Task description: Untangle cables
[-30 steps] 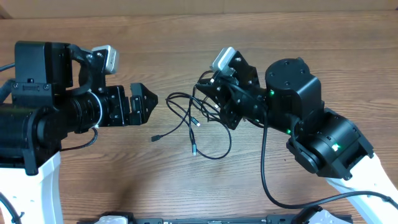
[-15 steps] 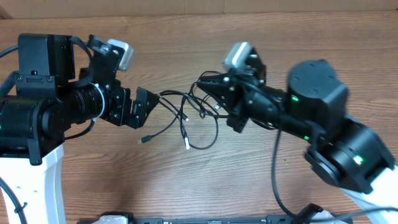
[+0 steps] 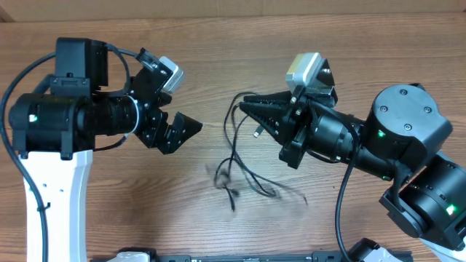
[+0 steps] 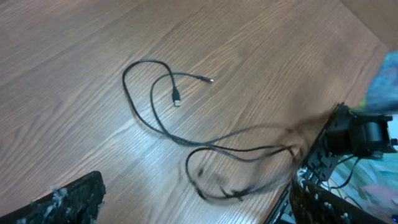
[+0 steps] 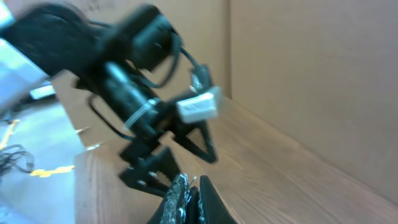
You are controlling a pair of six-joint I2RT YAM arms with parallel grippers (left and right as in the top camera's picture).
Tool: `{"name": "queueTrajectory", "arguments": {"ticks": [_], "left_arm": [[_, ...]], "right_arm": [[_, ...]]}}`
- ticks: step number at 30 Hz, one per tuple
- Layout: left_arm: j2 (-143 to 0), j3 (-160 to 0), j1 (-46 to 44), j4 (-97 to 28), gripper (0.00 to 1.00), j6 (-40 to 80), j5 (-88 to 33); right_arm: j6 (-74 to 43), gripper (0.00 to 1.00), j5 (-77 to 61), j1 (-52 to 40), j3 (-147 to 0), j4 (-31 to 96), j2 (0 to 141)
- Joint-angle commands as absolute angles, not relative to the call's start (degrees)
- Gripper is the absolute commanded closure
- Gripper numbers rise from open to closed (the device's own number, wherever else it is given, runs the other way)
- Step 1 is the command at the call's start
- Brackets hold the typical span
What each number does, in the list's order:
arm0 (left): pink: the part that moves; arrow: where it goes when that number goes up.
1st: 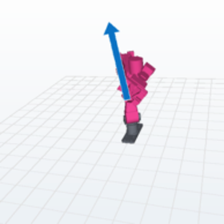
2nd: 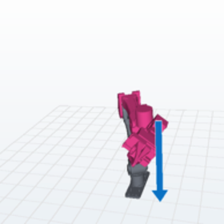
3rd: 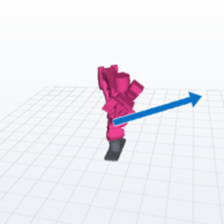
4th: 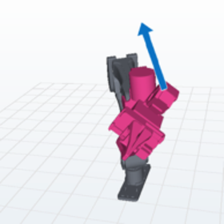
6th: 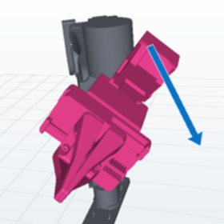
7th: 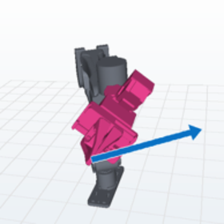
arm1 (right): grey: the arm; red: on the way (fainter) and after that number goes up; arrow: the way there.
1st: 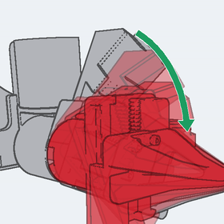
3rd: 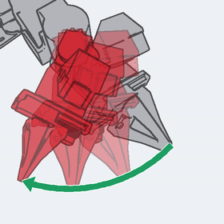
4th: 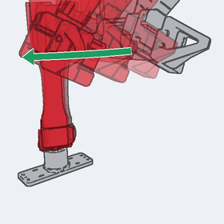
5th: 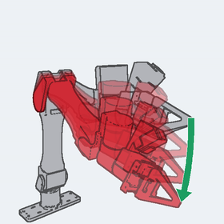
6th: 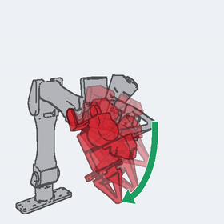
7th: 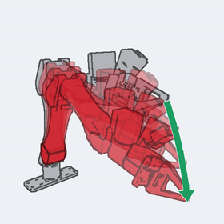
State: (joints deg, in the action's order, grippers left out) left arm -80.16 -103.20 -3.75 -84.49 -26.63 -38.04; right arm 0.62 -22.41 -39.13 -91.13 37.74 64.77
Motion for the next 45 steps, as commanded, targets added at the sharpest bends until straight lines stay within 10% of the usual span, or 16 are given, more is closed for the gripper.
{"name": "queueTrajectory", "arguments": {"ticks": [1,15,35,38,43,45], "left_arm": [[-80.25,-101.67,-3.81,-83.57,0.05,-28.56,-42.76],[-80.23,-101.54,-8.71,-84.75,0.03,-28.75,-43.64],[-80.27,-95.11,-17.67,-71.79,0.01,-24.60,-39.88],[-80.25,-92.51,-17.67,-69.10,0.21,-23.46,-39.90],[-80.27,-89.27,-17.67,-65.71,0.96,-21.34,-40.03],[-80.27,-89.19,-17.67,-65.78,0.96,-21.12,-39.99]], "right_arm": [[-0.27,0.96,-24.53,-39.35,-92.75,36.75,64.29],[2.11,0.96,-1.69,-38.44,-92.75,32.64,65.01],[-21.65,0.96,-21.10,-36.51,-92.77,18.22,65.25],[-23.55,0.96,-22.20,-36.51,-92.77,17.15,65.25],[-24.01,0.96,-22.55,-36.36,-92.75,16.78,65.25],[-23.99,0.96,-22.57,-35.57,-92.75,17.04,65.28]]}}
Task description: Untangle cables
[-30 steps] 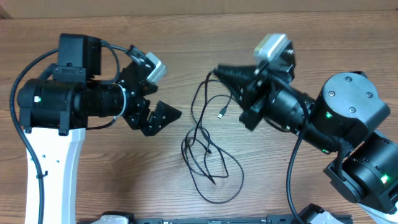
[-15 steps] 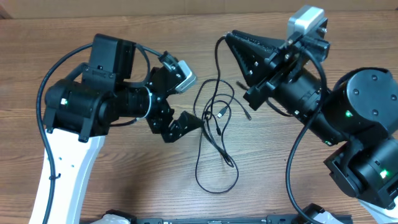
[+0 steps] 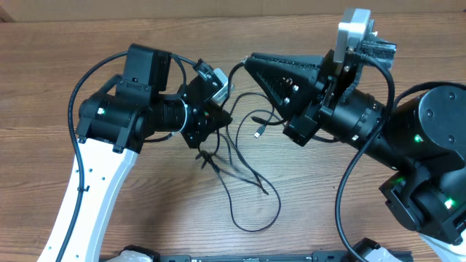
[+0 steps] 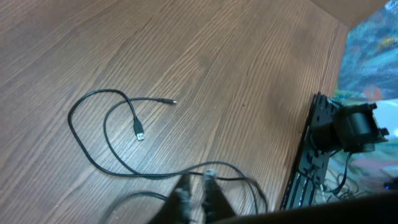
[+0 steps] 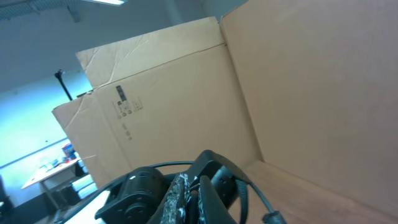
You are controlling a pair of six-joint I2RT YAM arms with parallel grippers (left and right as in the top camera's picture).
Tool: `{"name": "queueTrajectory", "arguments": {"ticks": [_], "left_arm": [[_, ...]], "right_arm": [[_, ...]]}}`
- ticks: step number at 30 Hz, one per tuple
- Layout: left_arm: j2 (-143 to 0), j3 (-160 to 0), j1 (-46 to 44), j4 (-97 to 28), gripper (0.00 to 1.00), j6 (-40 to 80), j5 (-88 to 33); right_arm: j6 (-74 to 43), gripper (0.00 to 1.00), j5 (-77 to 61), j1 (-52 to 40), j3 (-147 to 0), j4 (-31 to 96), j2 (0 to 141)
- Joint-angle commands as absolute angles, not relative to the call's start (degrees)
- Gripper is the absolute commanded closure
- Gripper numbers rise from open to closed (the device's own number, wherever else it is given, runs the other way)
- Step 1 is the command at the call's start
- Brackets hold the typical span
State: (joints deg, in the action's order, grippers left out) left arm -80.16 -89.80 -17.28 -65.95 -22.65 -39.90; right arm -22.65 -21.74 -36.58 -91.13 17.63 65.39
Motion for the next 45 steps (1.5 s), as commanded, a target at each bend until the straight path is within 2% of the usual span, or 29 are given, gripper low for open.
{"name": "queueTrajectory", "arguments": {"ticks": [1,6,14,15,16,17,21,25,29,33,45], "left_arm": [[-80.25,-89.19,-17.65,-65.73,0.96,-20.91,-39.79],[-80.23,-89.19,-17.65,-65.80,0.96,-18.68,-35.55],[-79.92,-90.65,-16.84,-64.14,0.96,-14.02,-32.21],[-79.92,-91.44,-16.82,-63.66,0.96,-12.75,-32.21],[-79.90,-92.51,-16.80,-63.26,0.96,-11.64,-32.18],[-79.90,-93.54,-16.80,-62.92,0.96,-10.76,-32.18],[-79.90,-98.89,-16.80,-61.43,0.96,-5.04,-30.70],[-79.90,-104.20,-16.80,-59.94,0.96,5.06,-22.31],[-79.90,-108.03,-16.78,-58.50,0.96,11.20,-18.76],[-79.92,-110.19,-16.78,-56.42,0.96,17.34,-15.55],[-79.92,-110.78,-16.10,-50.50,0.96,51.99,-6.90]], "right_arm": [[-23.99,0.96,-22.59,-34.87,-92.75,17.30,65.28],[-23.90,0.96,-22.59,-29.76,-92.75,20.29,65.25],[-16.49,0.95,-20.25,-16.80,-92.75,33.61,65.89],[-16.19,0.67,-20.27,-15.49,-92.75,35.03,66.19],[-16.19,0.25,-20.27,-14.04,-92.75,36.82,66.61],[-16.14,0.00,-20.49,-13.37,-92.75,37.98,66.96],[-9.74,0.00,-23.66,-12.19,-92.75,44.34,69.01],[-2.02,0.00,-26.55,-12.23,-92.73,50.46,71.22],[0.62,0.00,-26.72,-12.23,-92.71,55.09,73.54],[4.89,0.00,-32.93,-12.25,-92.71,59.02,75.44],[17.37,0.00,-47.31,-14.87,-92.58,67.00,80.49]]}}
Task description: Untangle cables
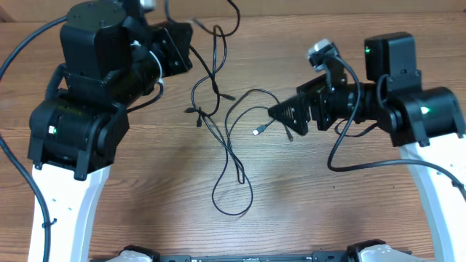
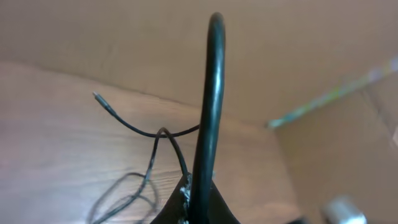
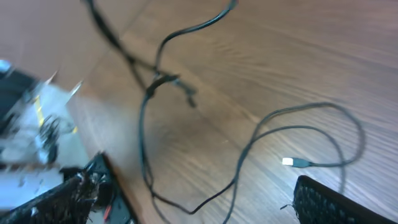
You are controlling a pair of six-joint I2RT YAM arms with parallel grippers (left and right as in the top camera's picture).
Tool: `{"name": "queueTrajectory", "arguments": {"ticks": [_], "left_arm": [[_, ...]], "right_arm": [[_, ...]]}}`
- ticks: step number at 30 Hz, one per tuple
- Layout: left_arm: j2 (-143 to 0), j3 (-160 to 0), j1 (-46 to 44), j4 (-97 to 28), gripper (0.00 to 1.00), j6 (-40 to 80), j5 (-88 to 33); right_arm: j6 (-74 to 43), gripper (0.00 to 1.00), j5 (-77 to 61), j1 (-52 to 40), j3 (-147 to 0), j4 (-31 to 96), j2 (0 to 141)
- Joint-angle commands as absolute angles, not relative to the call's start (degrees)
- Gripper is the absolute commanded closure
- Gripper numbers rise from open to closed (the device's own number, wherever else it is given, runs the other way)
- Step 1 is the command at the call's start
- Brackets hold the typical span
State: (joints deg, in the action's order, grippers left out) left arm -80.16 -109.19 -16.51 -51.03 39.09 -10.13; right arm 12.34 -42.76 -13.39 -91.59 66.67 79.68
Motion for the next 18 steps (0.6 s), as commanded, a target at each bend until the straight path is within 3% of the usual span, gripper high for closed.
{"name": "queueTrajectory", "arguments": {"ticks": [1,8,12,18], "left_arm": [[-79.92,-110.78,-16.10,-50.46,0.96,54.00,-7.03],[-80.03,-110.78,-16.10,-54.19,0.96,55.72,-10.52],[-80.03,-110.78,-16.10,-56.42,0.96,55.61,-12.93],[-80.03,-110.78,-16.10,-55.99,0.96,55.31,-17.76]], "right_arm": [[18.33,0.00,-47.29,-15.81,-92.58,67.07,80.90],[21.54,0.01,-47.18,-23.31,-92.58,63.00,82.83],[21.50,0.21,-47.07,-26.26,-92.58,58.06,84.75],[21.26,0.33,-47.07,-28.34,-92.58,54.98,88.64]]}}
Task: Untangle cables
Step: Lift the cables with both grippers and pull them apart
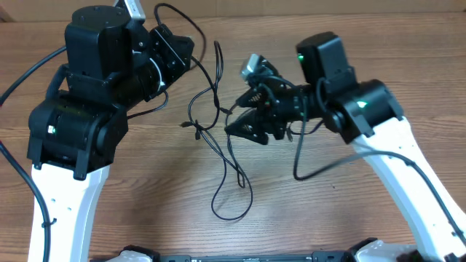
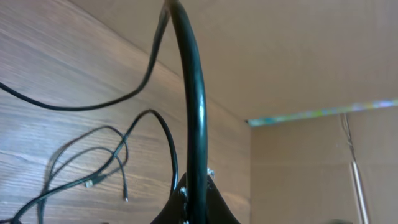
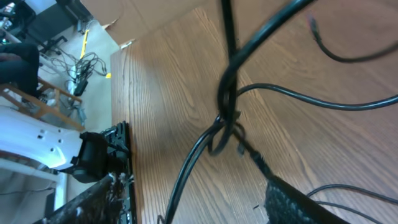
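Thin black cables (image 1: 218, 138) hang in a tangle from my raised left gripper (image 1: 173, 52) down to the table, ending in a loop (image 1: 231, 204). In the left wrist view the left gripper (image 2: 195, 202) is shut on one cable strand (image 2: 194, 106) that arches up over it. My right gripper (image 1: 247, 125) stands open at the hanging strands. The right wrist view shows a strand (image 3: 208, 140) running between its open fingers (image 3: 292, 205), with a knot (image 3: 224, 127) just beyond them. A small connector end (image 1: 186, 125) dangles to the left.
The wooden table (image 1: 349, 211) carries only the cables. Cardboard walls (image 2: 298, 62) close the back. The right arm's own cable (image 1: 306, 156) hangs in front of its wrist. A black frame (image 3: 118, 155) lines the table's edge.
My right gripper, still open, has moved left from beside the cables to the hanging strands, one of them now between its fingers. The left gripper stays high, shut on the cable.
At first my right gripper was shut, holding the cables up, while the left was open to the side. Then the left gripper was down at the tangle. Later the left held a cable high and the right was open and apart; now the right is at the strands.
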You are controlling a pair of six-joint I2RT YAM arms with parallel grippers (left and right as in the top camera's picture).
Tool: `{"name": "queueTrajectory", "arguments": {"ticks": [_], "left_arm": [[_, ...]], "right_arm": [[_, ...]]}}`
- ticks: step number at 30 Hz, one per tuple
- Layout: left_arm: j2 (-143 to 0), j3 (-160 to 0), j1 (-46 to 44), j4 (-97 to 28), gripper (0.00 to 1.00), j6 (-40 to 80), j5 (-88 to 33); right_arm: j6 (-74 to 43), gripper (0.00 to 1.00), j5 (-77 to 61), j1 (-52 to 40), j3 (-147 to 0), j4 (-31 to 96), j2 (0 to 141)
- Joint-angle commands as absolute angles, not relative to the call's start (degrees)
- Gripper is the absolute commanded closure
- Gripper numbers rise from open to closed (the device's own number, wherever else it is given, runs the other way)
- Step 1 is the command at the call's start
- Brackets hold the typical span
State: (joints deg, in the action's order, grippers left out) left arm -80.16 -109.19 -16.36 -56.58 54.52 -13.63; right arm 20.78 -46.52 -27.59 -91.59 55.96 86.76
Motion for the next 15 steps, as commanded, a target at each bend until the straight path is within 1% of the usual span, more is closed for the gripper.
{"name": "queueTrajectory", "arguments": {"ticks": [1,2,4,8,9,11,15], "left_arm": [[-80.03,-110.78,-16.10,-55.90,0.96,55.33,-18.15],[-80.03,-110.78,-16.10,-55.86,0.96,55.31,-18.24],[-80.03,-110.78,-16.10,-55.83,0.96,55.31,-18.24],[-80.03,-110.78,-16.10,-55.22,0.96,55.33,-18.31],[-80.03,-110.78,-16.10,-54.94,0.96,55.33,-18.31],[-80.03,-110.78,-16.10,-54.02,0.96,55.33,-19.14],[-80.03,-110.78,-16.10,-52.75,0.96,55.64,-19.59]], "right_arm": [[21.04,0.36,-47.07,-28.56,-92.55,54.39,89.30],[21.04,0.39,-47.29,-28.60,-92.55,54.00,89.78],[20.97,0.49,-47.81,-28.67,-92.55,53.19,90.48],[20.82,0.51,-48.14,-28.67,-92.53,51.99,90.56],[20.82,0.53,-48.14,-28.67,-92.53,51.64,90.56],[20.82,0.61,-48.14,-28.67,-92.53,51.05,90.56],[20.01,0.63,-48.14,-28.67,-92.53,49.36,90.56]]}}
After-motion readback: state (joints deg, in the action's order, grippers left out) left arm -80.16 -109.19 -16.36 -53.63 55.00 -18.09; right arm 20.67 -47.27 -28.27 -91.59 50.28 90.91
